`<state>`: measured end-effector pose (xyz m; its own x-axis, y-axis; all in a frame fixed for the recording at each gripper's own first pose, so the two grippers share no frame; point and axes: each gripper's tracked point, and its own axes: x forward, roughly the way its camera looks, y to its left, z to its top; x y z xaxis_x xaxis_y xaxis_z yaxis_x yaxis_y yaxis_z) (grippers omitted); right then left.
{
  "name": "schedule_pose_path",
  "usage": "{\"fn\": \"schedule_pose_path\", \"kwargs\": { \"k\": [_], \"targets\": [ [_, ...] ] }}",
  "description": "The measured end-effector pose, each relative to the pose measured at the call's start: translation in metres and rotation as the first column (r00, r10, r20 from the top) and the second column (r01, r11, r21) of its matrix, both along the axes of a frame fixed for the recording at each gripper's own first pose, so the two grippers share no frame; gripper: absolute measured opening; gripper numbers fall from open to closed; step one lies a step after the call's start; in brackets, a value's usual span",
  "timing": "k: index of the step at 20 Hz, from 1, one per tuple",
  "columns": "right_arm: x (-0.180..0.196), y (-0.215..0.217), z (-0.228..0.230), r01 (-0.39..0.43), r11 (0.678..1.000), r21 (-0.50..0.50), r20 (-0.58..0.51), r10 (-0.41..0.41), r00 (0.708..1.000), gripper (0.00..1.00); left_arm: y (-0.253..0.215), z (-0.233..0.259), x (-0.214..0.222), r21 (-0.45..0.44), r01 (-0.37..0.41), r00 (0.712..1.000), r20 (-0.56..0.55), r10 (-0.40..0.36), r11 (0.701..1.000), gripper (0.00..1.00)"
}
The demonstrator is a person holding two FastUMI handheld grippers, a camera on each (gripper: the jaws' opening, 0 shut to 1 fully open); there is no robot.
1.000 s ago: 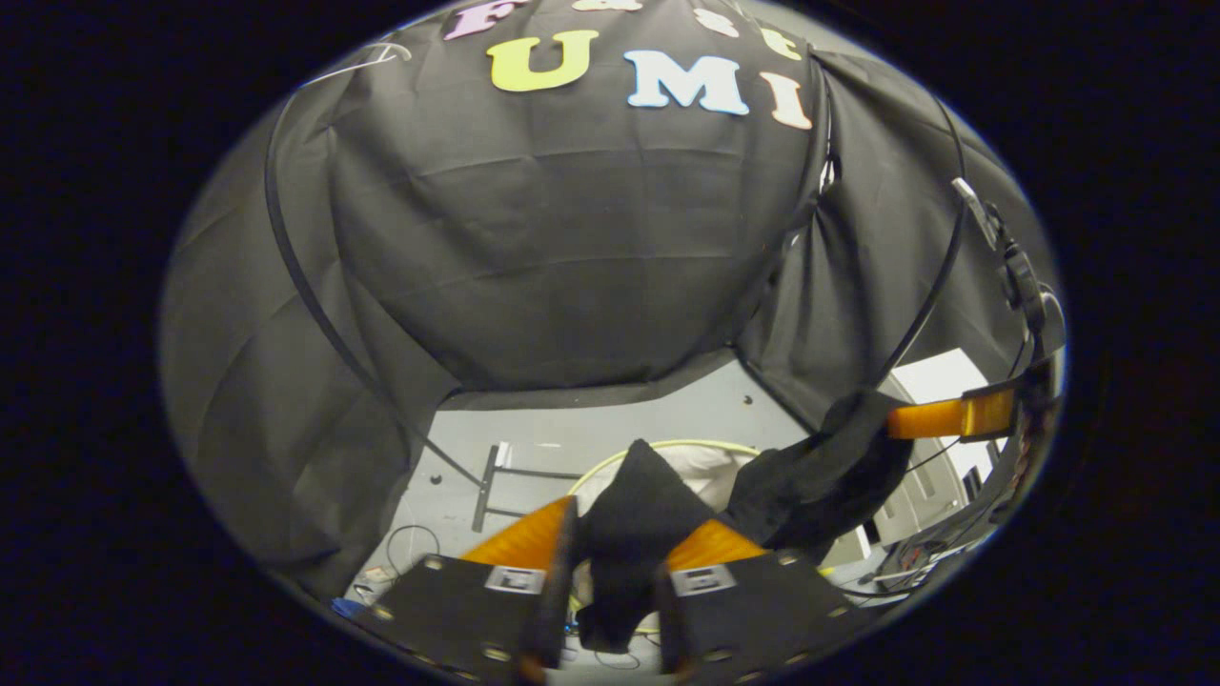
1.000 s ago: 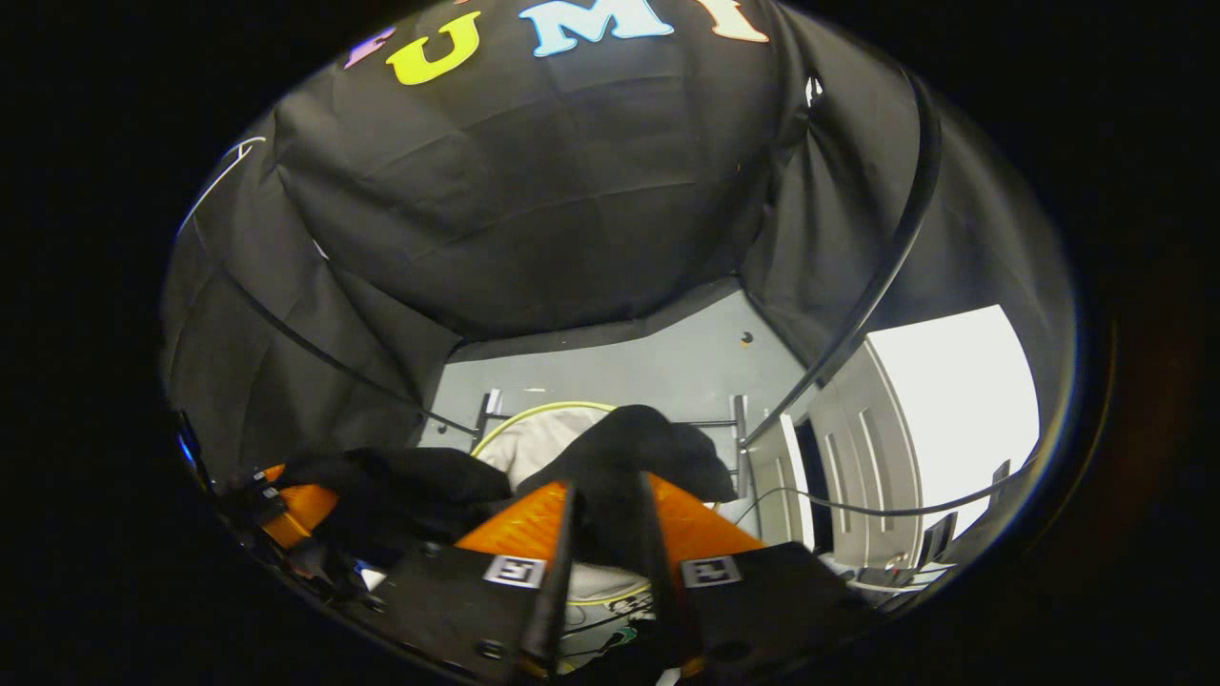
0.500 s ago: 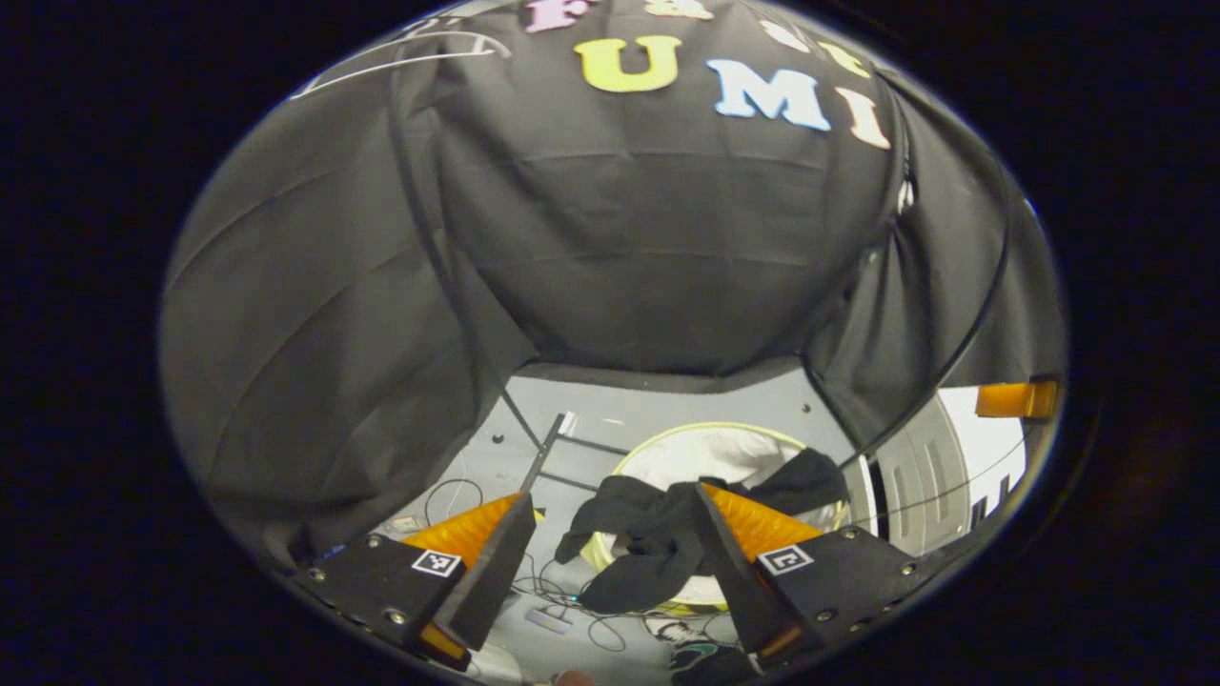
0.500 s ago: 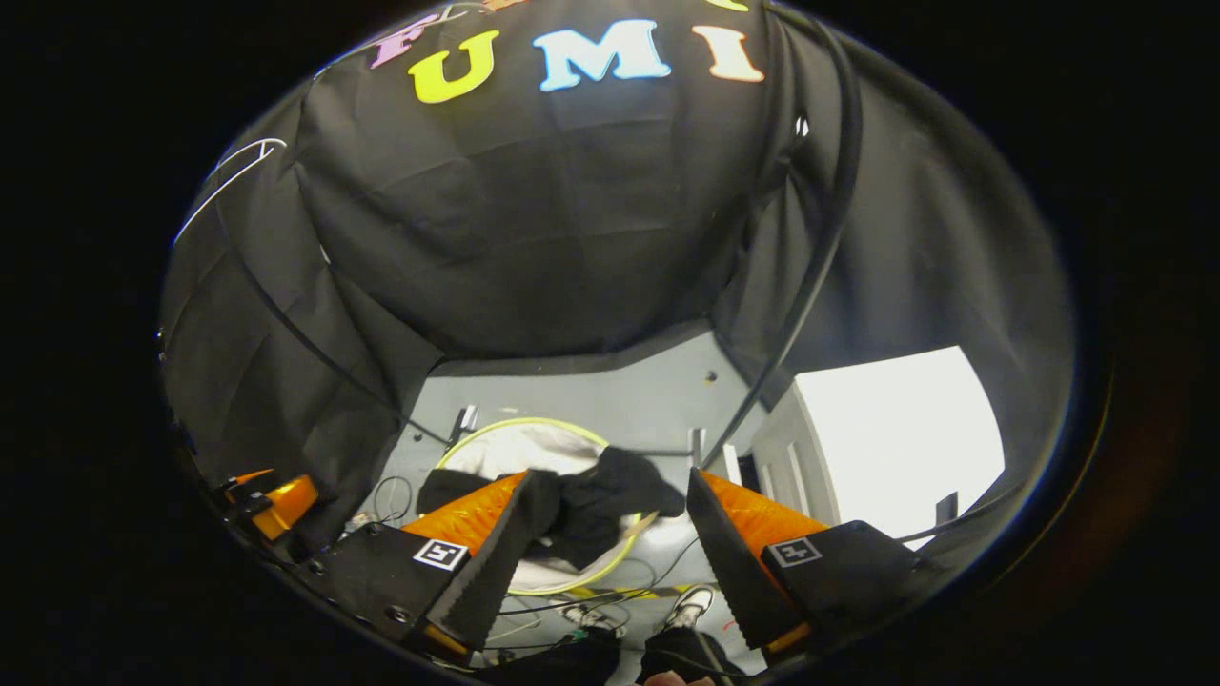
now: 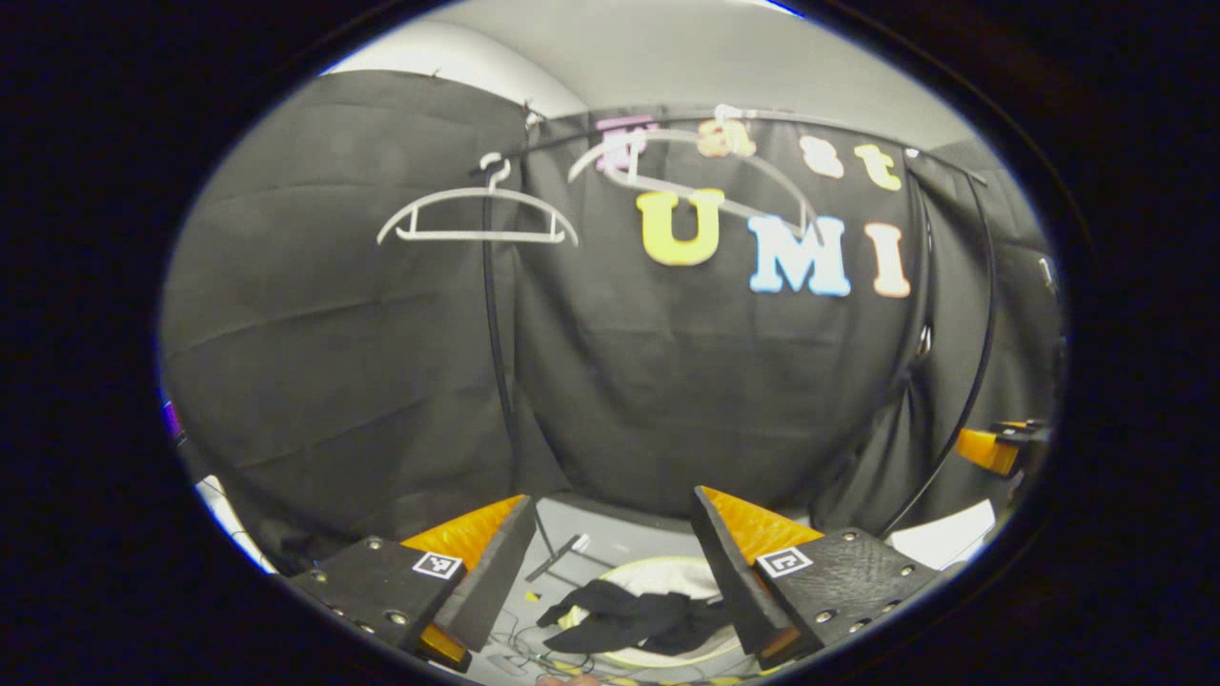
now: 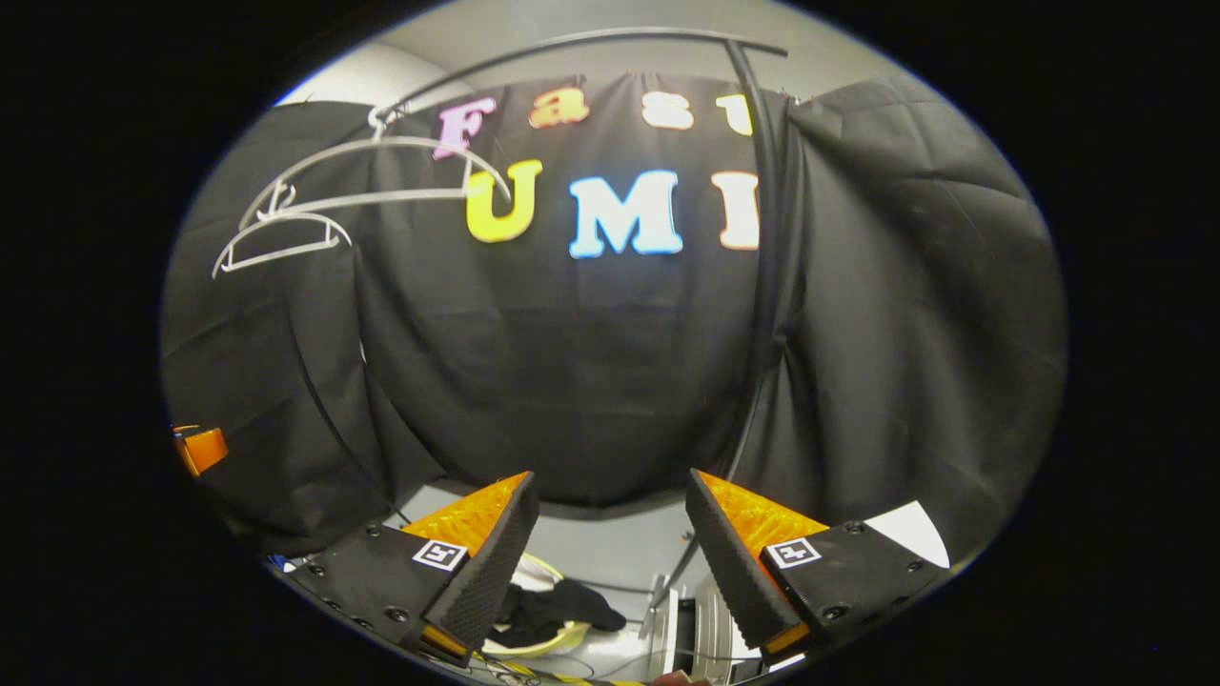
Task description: Grasp the clothes on the hanger with both hands and then place them into the laundry hamper below.
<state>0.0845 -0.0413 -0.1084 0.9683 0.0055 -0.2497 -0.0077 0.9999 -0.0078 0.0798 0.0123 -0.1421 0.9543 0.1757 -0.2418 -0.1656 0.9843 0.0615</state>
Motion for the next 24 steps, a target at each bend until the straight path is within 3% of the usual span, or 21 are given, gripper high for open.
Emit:
{"fn": "schedule_pose_path", "kwargs": {
  "k": [4,5,6,7,8,11,13,14,15,18,20,24],
  "targets": [
    [-0.020,-0.013,0.039,-0.062,0.997,0.053,0.058,0.059,0.997,0.93,-0.056,0.085,-0.038,0.027,0.021,0.990,0.138,-0.024,0.999,0.95],
    [-0.026,-0.017,0.051,-0.073,0.995,0.063,0.086,0.067,0.994,0.98,-0.074,0.097,-0.056,0.031,0.034,0.985,0.166,-0.039,0.999,0.95],
    [-0.028,-0.022,0.062,-0.084,0.994,0.073,0.118,0.075,0.990,0.93,-0.088,0.111,-0.069,0.030,0.051,0.981,0.184,-0.056,0.998,0.95],
    [-0.031,-0.024,0.072,-0.089,0.993,0.080,0.148,0.077,0.986,0.98,-0.096,0.125,-0.075,0.027,0.067,0.977,0.201,-0.071,0.997,0.95],
    [-0.035,-0.028,0.082,-0.085,0.993,0.078,0.174,0.070,0.982,0.92,-0.103,0.137,-0.081,0.022,0.078,0.973,0.217,-0.081,0.997,0.95],
    [-0.047,-0.044,0.113,-0.045,0.998,0.047,0.276,0.030,0.961,0.92,-0.121,0.175,-0.096,0.040,0.134,0.948,0.285,-0.140,0.990,0.95],
    [-0.057,-0.043,0.121,-0.046,0.998,0.044,0.320,0.029,0.947,0.92,-0.115,0.187,-0.105,0.033,0.150,0.940,0.306,-0.153,0.988,0.95],
    [-0.063,-0.047,0.117,-0.034,0.998,0.050,0.313,0.016,0.950,1.00,-0.109,0.190,-0.109,0.021,0.151,0.940,0.306,-0.150,0.988,0.95],
    [-0.067,-0.050,0.111,-0.025,0.998,0.060,0.296,0.006,0.955,0.92,-0.103,0.192,-0.113,0.006,0.147,0.938,0.317,-0.141,0.989,0.95],
    [-0.071,-0.057,0.101,0.021,0.997,0.077,0.259,-0.040,0.965,0.92,-0.091,0.201,-0.121,0.011,0.156,0.924,0.352,-0.149,0.988,0.95],
    [-0.068,-0.051,0.095,0.040,0.994,0.100,0.239,-0.063,0.969,0.98,-0.075,0.193,-0.119,0.018,0.138,0.931,0.340,-0.135,0.990,0.95],
    [-0.052,-0.019,0.097,0.018,0.994,0.107,0.239,-0.043,0.970,0.98,-0.048,0.179,-0.118,-0.073,0.134,0.939,0.328,-0.103,0.988,0.95]
  ]
}}
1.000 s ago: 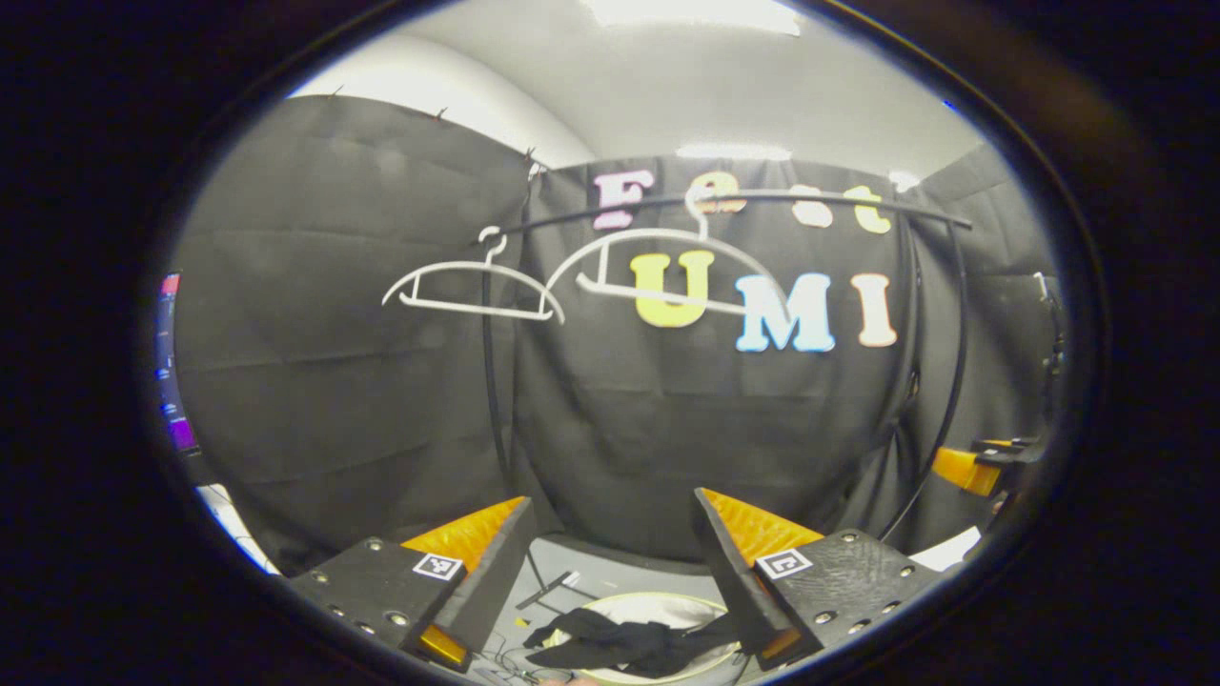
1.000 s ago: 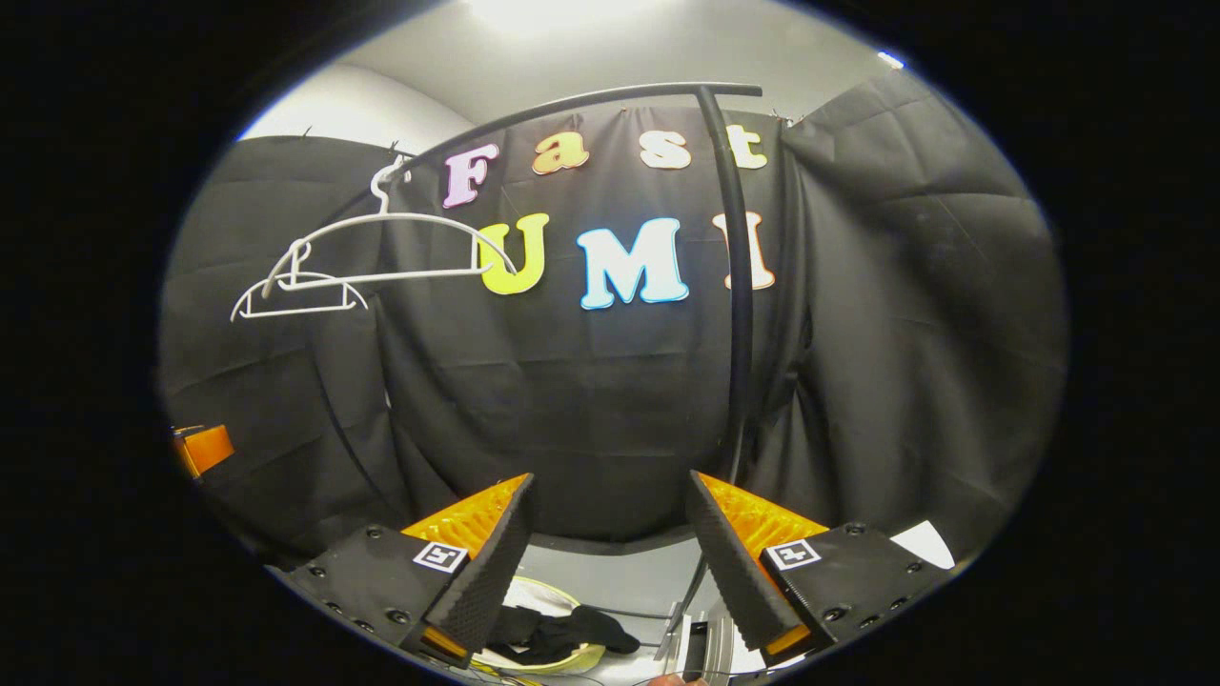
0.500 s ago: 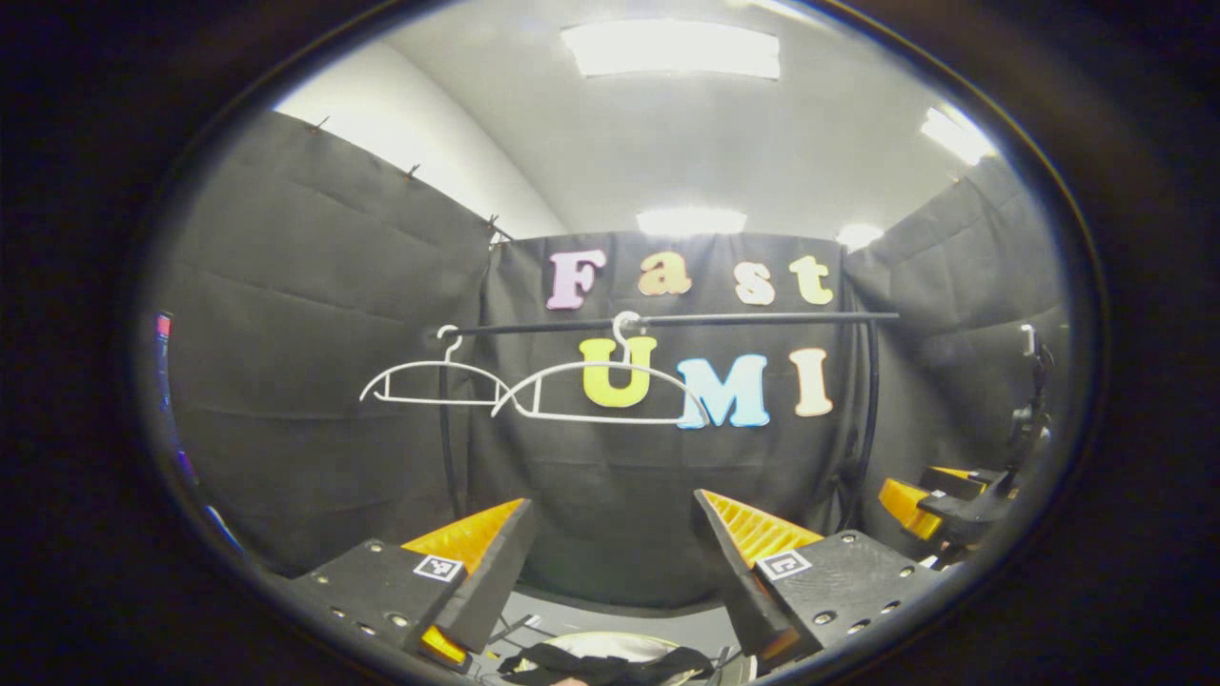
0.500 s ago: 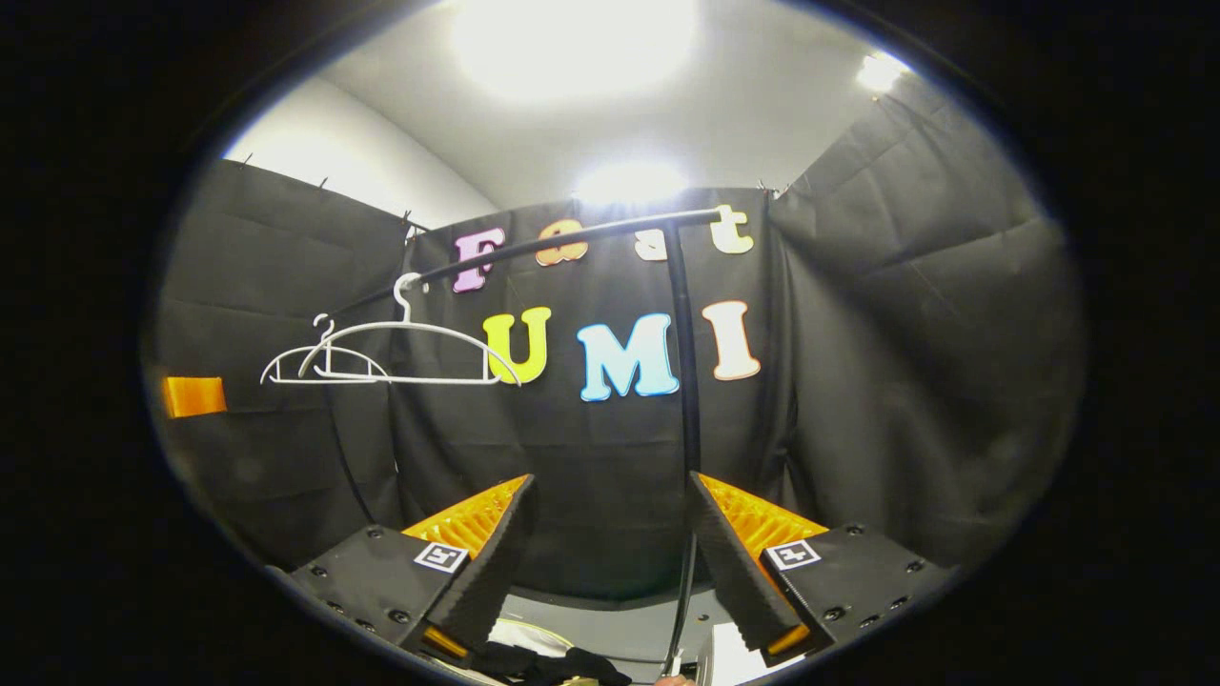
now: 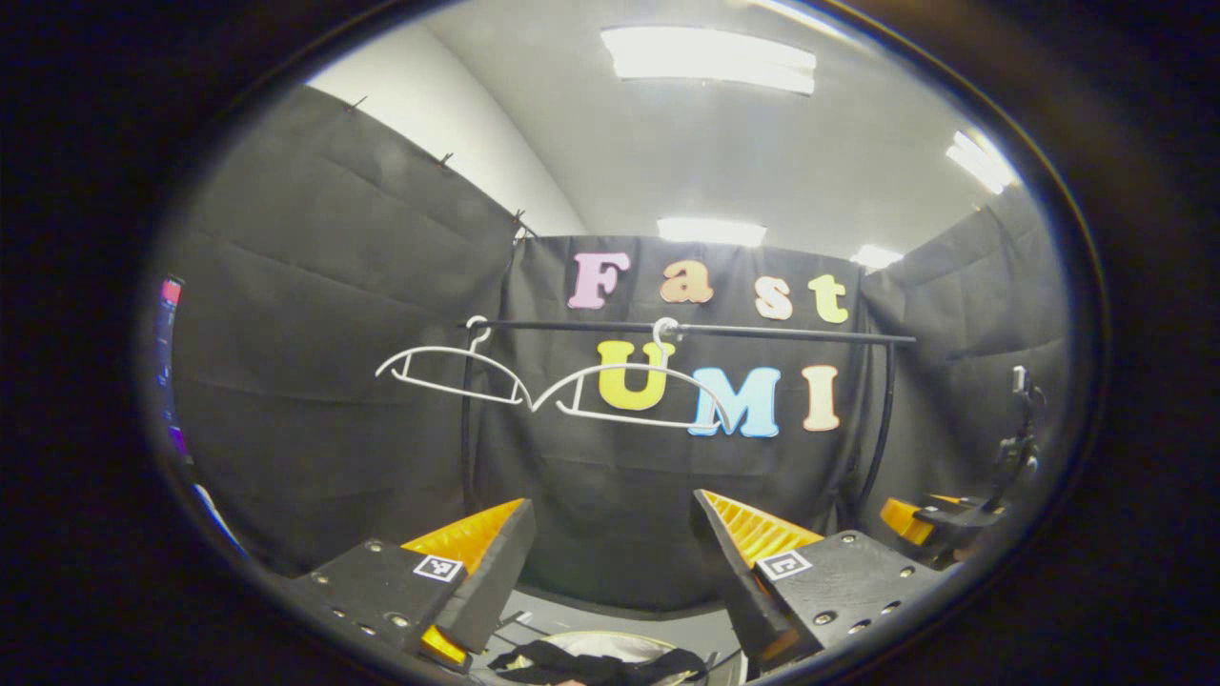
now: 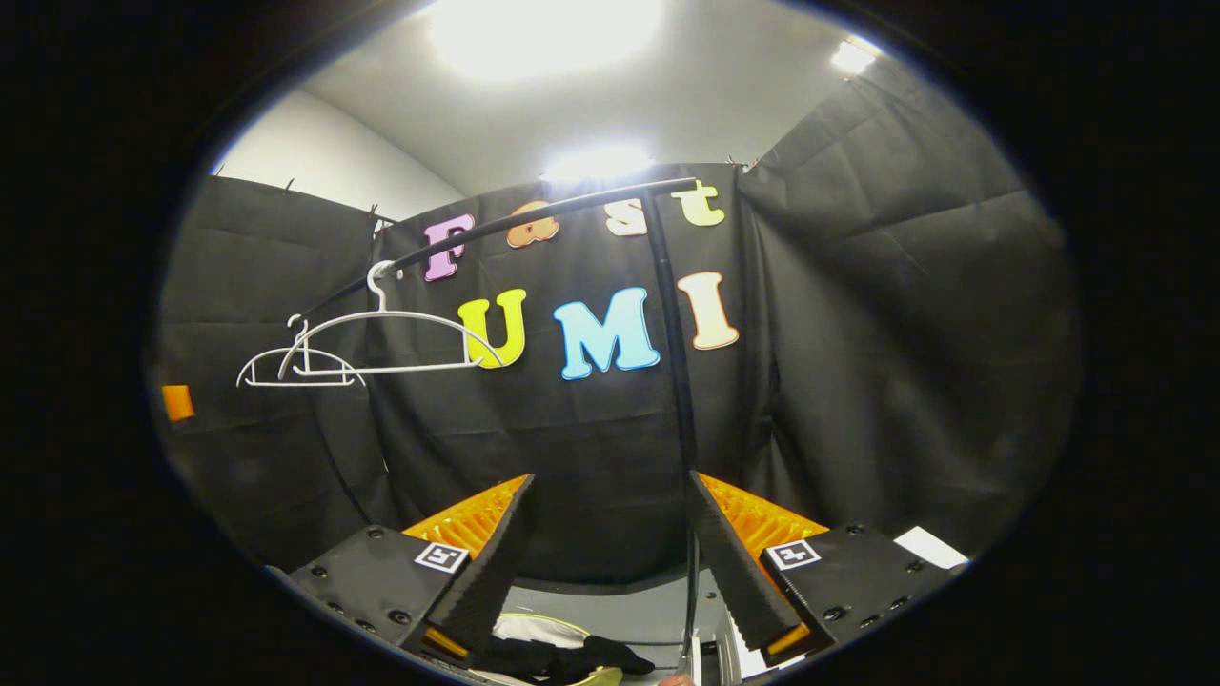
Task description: Grasp the clothes on the hanger with both hands and then place them into the laundry hamper below.
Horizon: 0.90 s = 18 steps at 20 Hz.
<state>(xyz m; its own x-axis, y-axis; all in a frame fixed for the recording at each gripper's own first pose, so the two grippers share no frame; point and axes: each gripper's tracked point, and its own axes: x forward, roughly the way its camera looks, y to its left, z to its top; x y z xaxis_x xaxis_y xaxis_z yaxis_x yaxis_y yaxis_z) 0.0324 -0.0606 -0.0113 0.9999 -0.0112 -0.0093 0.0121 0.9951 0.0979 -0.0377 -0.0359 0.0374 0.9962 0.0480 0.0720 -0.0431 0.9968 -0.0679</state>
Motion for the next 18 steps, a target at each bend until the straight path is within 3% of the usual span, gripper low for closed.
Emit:
{"fn": "schedule_pose_path", "kwargs": {
  "k": [2,3,6,7,8,13,18],
  "targets": [
    [0.006,0.020,0.004,-0.029,0.999,-0.014,0.004,0.029,1.000,0.92,0.025,0.010,0.001,-0.032,-0.034,0.999,0.027,0.035,0.999,0.95],
    [0.009,0.028,0.007,-0.038,0.999,-0.020,0.006,0.038,0.999,0.97,0.034,0.013,-0.001,-0.045,-0.044,0.998,0.044,0.046,0.998,0.95],
    [0.014,0.051,0.023,-0.069,0.997,-0.023,0.046,0.070,0.996,0.97,0.058,0.005,-0.006,-0.089,-0.057,0.997,0.056,0.062,0.994,0.95],
    [0.015,0.055,0.028,-0.071,0.997,-0.029,0.063,0.072,0.995,0.92,0.065,0.003,-0.008,-0.111,-0.061,0.996,0.056,0.068,0.992,0.95],
    [0.017,0.058,0.031,-0.067,0.997,-0.036,0.072,0.070,0.995,0.97,0.069,0.004,-0.010,-0.132,-0.053,0.996,0.065,0.062,0.990,0.95],
    [0.015,0.063,0.035,-0.036,0.998,-0.050,0.069,0.040,0.997,0.97,0.080,0.015,0.003,-0.146,-0.016,0.985,0.165,0.041,0.989,0.95],
    [0.009,0.058,0.023,0.014,0.998,-0.063,0.026,-0.012,1.000,0.97,0.074,0.004,0.036,-0.194,0.030,0.988,0.152,0.000,0.981,0.95]
  ]
}}
